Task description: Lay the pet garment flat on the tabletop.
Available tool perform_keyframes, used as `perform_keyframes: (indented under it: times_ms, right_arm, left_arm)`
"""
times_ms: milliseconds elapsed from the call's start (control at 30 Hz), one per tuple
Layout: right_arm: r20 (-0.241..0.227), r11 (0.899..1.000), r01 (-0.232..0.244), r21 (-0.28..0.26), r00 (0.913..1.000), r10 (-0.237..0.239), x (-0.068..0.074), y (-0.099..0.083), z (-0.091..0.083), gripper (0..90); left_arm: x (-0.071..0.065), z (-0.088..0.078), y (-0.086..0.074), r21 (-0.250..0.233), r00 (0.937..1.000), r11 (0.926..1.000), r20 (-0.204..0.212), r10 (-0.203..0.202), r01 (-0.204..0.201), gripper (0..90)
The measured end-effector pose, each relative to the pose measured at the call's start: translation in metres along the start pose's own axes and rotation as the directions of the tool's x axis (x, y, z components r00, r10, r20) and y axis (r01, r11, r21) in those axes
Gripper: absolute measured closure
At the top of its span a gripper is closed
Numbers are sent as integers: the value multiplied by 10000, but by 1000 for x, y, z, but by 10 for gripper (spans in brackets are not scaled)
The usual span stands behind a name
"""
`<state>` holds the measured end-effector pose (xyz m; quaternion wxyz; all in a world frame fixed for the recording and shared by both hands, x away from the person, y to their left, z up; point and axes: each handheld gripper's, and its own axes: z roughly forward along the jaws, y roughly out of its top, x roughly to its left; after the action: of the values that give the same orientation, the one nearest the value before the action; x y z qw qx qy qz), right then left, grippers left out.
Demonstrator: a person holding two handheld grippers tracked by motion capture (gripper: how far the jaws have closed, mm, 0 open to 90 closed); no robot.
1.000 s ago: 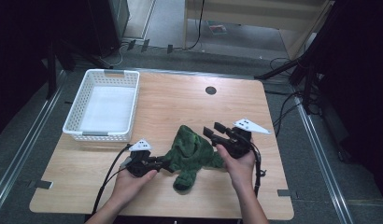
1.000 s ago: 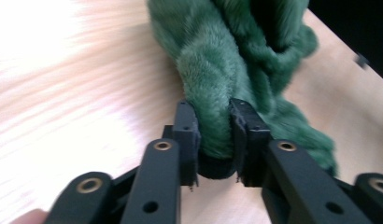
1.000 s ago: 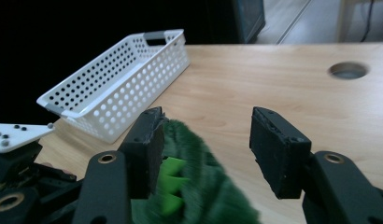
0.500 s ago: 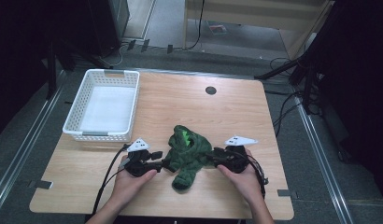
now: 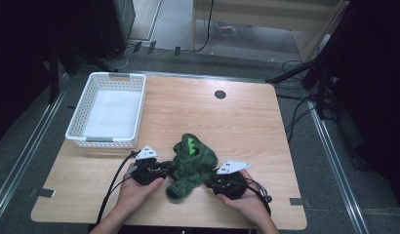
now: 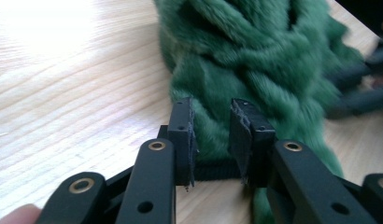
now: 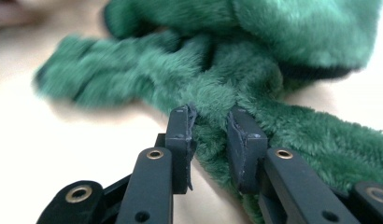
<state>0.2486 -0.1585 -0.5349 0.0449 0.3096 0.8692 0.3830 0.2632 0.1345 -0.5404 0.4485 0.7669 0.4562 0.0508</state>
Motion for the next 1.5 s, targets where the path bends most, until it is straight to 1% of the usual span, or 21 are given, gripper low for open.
perform_keyframes:
  times_ms: [33, 100, 133, 200, 267, 300, 333, 367, 400, 533, 600, 733, 833, 900, 1000, 1033, 1100, 1267, 1367, 1467, 1500]
  right_arm:
    - [-717, 9997, 166, -196, 9973, -179, 4, 2, -7, 656]
    - [-1069, 9990, 189, -405, 9940, -231, 5, 5, -12, 641]
    - [-1537, 9939, 108, -1102, 9877, -278, 6, 16, -24, 617]
    - [-1628, 9885, 16, -1512, 9863, -265, 7, 22, -31, 609]
    - [-1195, 9595, -103, -2815, 9925, -244, 7, 46, -44, 531]
    - [-1195, 9595, -103, -2815, 9925, -244, 7, 46, -44, 531]
    - [-305, 9398, -81, -3417, 9995, -25, 7, 64, -41, 482]
    - [-305, 9398, -81, -3417, 9995, -25, 7, 64, -41, 482]
    - [528, 9368, 166, -3495, 9986, 20, 7, 81, -28, 440]
    - [942, 9453, 495, -3226, 9954, -200, 4, 98, -2, 457]
    - [928, 9700, 389, -2399, 9955, -170, -2, 105, 22, 439]
    - [1291, 9898, 550, -1316, 9909, -379, -7, 102, 42, 459]
    - [1825, 9913, 1170, -599, 9777, -1044, -7, 98, 52, 759]
    - [1907, 9907, 1203, -638, 9759, -1062, -8, 98, 51, 806]
    - [1935, 9913, 479, -1229, 9808, -234, -17, 102, 44, 859]
    - [1832, 9812, -286, -1909, 9810, 642, -28, 104, 36, 866]
    - [1774, 9736, -670, -2181, 9783, 1071, -34, 105, 32, 868]
    - [1589, 9060, -2320, -3540, 9398, 3027, -70, 110, 15, 866]
    - [1544, 9016, -2515, -3519, 9345, 3209, -79, 113, 20, 849]
    - [1744, 9160, -2400, -3216, 9358, 3064, -89, 115, 39, 692]
    - [1717, 9064, -2300, -3544, 9368, 3048, -89, 115, 38, 647]
  left_arm:
    - [1, 0, 0, -4, 10000, 10000, -39, -16, 16, 729]
    - [2, -1, 0, 47, 9999, 10000, -120, -15, 16, 734]
    - [3, -1, 0, 30, 9998, 10000, -182, -92, 93, 759]
    - [4, -2, 0, 83, 9998, 9999, -194, -91, 92, 777]
    - [5, -1, 0, 63, 9997, 9999, -188, -153, 154, 822]
    - [4, 0, 0, 60, 9997, 9998, -145, -188, 189, 822]
    - [4, 1, 0, 54, 9996, 9998, -200, -208, 209, 815]
    - [4, 1, 0, 81, 9996, 9998, -210, -199, 201, 815]
    - [4, 2, 0, 58, 9995, 9997, -195, -232, 233, 778]
    - [-1, 6, -2, 139, 9996, 9998, -250, -165, 168, 700]
    - [-1, 9, -3, 193, 9994, 9998, -341, -57, 64, 713]
    - [1, 10, -3, 275, 9992, 9996, -386, -49, 59, 784]
    - [2, 11, -3, 421, 9999, 9990, -96, -121, 125, 900]
    - [2, 11, -3, 373, 9999, 9993, -100, -96, 99, 900]
    - [3, 10, -3, 429, 10000, 9991, -57, -35, 38, 900]
    - [2, 11, -4, 400, 10000, 9992, -70, -49, 51, 900]
    - [2, 10, -4, 440, 10000, 9990, -55, -16, 18, 900]
    - [3, 10, -4, 400, 10000, 9992, -48, -13, 15, 900]
    - [5, 10, -3, 384, 10000, 9992, -27, -65, 66, 900]
    - [5, 10, -3, 334, 9999, 9993, -97, -138, 141, 900]
    - [5, 8, -3, 337, 9998, 9994, -195, -38, 45, 900]
